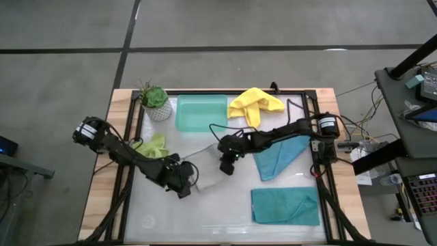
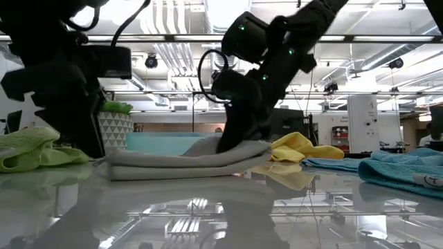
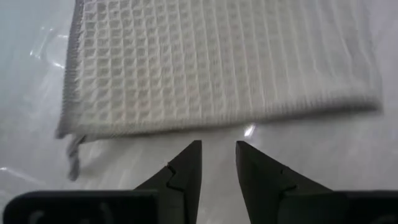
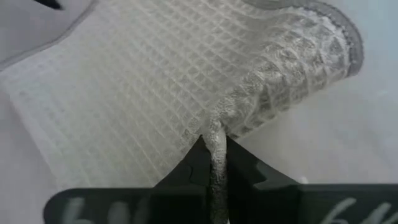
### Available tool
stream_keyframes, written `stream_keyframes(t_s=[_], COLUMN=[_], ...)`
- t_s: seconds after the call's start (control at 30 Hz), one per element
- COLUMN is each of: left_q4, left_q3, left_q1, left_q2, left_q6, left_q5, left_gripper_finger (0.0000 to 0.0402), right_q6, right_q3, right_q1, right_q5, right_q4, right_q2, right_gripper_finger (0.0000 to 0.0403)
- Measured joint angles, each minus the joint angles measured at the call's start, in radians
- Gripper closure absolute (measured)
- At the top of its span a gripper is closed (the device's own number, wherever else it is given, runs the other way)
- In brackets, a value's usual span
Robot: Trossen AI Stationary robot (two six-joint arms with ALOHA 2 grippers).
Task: Fold microfiber towels
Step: Fold the gray microfiber towel
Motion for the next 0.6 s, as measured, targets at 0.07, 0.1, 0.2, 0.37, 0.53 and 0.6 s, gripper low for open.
stream_keyframes(t_s=[0.07,0.1,0.2,0.37,0.53,0.6], left_q4=[-0.004,0.0,-0.003,0.084,0.307,0.364], left_q3=[-0.001,-0.004,-0.013,-0.042,-0.104,-0.126], left_q1=[0.0,0.0,0.0,0.002,0.016,0.02], left_q2=[-0.01,-0.016,-0.022,-0.006,0.024,0.039], left_q6=[0.005,0.007,0.007,0.013,0.08,0.084], left_q5=[-0.002,-0.003,-0.009,-0.087,-0.113,-0.117], left_gripper_finger=[0.0318,0.0318,0.0317,0.0317,0.0317,0.0317], right_q6=[-0.031,-0.042,-0.072,-0.091,-0.07,-0.056], right_q3=[0.03,0.045,0.087,0.132,0.181,0.194], right_q1=[-0.014,-0.021,-0.034,-0.038,-0.034,-0.027], right_q5=[0.0,0.001,0.008,0.018,0.061,0.065], right_q4=[-0.093,-0.135,-0.225,-0.288,-0.32,-0.316], right_q2=[-0.009,-0.01,-0.01,-0.007,-0.007,-0.005], right_gripper_finger=[0.039,0.039,0.0391,0.0391,0.0391,0.0391])
